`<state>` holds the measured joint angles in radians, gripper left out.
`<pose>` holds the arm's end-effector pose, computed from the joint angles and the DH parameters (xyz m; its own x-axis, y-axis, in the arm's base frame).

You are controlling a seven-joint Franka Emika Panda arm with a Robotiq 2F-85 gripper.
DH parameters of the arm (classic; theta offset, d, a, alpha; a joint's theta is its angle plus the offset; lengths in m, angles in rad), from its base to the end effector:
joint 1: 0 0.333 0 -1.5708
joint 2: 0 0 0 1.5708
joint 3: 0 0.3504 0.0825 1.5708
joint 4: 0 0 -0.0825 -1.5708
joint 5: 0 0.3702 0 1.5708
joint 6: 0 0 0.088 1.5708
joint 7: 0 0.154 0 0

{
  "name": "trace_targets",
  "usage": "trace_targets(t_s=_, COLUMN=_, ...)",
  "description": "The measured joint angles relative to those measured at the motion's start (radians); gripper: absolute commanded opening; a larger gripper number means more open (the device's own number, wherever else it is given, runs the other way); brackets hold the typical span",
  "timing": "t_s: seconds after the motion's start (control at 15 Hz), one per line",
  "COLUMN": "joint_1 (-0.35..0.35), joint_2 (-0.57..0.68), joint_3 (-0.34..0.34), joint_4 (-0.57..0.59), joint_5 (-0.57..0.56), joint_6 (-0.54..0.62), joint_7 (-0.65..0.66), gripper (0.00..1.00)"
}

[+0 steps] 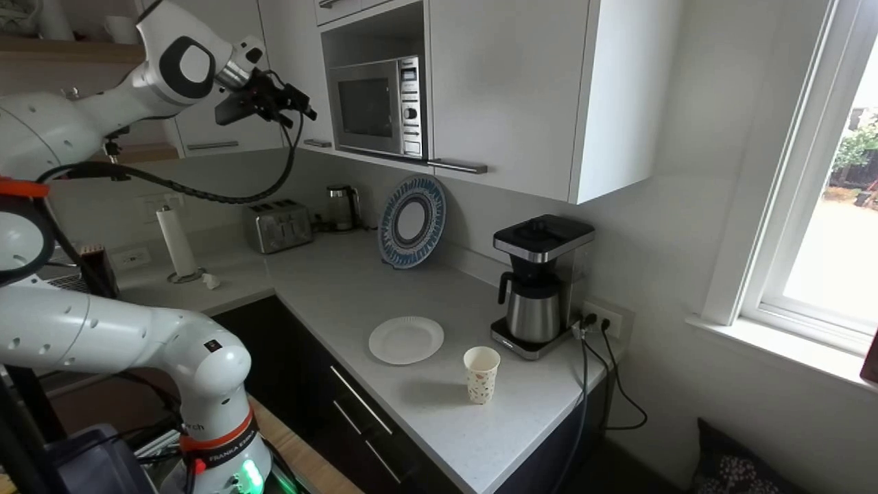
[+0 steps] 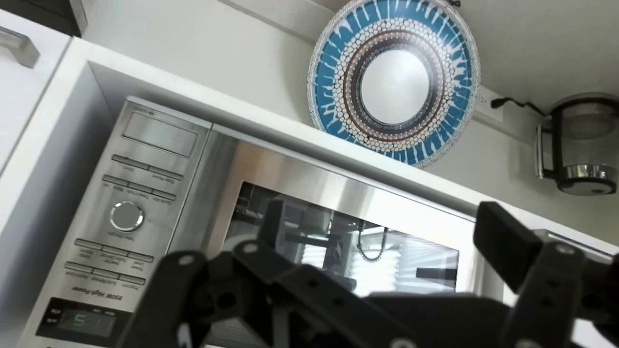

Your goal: Remove the styrofoam cup from the microwave and put it on the right in front of the coffee maker and then close the door of the microwave

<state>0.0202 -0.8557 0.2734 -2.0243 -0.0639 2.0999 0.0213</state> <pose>0.2585 0.1486 0.8104 0.5645 0.2912 0.7723 0.1582 -0.9565 0.2450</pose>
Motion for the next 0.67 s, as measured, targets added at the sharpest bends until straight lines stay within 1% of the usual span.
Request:
trace_targets(t_s=0.13, joint_1=0.001, joint_2=-0.033, joint_3=-0.002, joint_4=0.011, joint_5=-0.01, joint_6=-0.069, joint_7=0.0, gripper=1.0)
trace_targets(t_s=0.27, joint_1=0.001, joint_2=-0.061, joint_3=-0.001, joint_4=0.016, joint_5=-0.024, joint_6=-0.107, joint_7=0.002, gripper=1.0)
trace_targets(t_s=0.4, joint_1=0.001, joint_2=-0.083, joint_3=0.002, joint_4=0.016, joint_5=-0.037, joint_6=-0.116, joint_7=0.016, gripper=1.0)
trace_targets(t_s=0.67, joint_1=0.001, joint_2=-0.115, joint_3=0.009, joint_4=0.013, joint_5=-0.038, joint_6=-0.093, joint_7=0.037, gripper=1.0)
